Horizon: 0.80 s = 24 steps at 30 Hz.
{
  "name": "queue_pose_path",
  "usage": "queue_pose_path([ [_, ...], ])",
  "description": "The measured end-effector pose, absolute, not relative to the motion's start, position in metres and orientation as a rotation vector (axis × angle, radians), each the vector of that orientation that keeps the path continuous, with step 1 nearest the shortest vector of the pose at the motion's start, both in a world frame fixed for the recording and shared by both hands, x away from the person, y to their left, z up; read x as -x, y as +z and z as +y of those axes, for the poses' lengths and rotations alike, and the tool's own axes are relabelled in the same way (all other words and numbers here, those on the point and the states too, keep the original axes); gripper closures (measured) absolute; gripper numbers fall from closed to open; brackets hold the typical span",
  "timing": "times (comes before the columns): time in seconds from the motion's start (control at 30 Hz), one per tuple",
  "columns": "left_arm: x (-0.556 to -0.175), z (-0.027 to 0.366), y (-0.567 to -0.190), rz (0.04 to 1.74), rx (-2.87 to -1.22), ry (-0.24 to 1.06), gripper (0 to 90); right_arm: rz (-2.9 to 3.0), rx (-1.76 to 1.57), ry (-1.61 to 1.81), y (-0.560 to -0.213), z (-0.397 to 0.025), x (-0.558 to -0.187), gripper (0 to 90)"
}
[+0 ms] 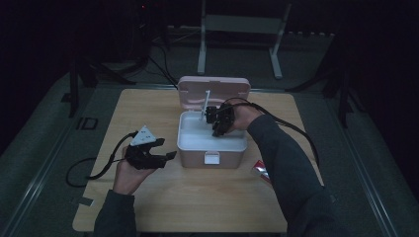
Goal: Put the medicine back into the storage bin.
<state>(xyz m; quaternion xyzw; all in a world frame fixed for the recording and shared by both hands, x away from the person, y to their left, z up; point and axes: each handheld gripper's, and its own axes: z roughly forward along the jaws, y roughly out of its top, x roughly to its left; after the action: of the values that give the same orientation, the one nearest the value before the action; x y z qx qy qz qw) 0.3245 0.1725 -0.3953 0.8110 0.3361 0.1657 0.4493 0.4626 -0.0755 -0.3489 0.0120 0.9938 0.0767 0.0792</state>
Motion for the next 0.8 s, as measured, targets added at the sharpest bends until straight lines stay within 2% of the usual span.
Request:
queue_pose_path([
  [0.43, -0.327, 0.170, -0.398, 0.842, -2.017, 0.407, 32.9, 3.032, -0.011, 0.039, -0.352, -0.058, -0.471, 83.5],
  [0.7, -0.328, 0.170, -0.400, 0.838, -2.021, 0.405, 33.0, 3.053, -0.006, -0.049, -0.354, -0.048, -0.474, 84.2],
  [0.8, -0.328, 0.169, -0.400, 0.838, -2.021, 0.402, 33.0, 3.059, -0.001, -0.052, -0.354, -0.048, -0.474, 87.0],
])
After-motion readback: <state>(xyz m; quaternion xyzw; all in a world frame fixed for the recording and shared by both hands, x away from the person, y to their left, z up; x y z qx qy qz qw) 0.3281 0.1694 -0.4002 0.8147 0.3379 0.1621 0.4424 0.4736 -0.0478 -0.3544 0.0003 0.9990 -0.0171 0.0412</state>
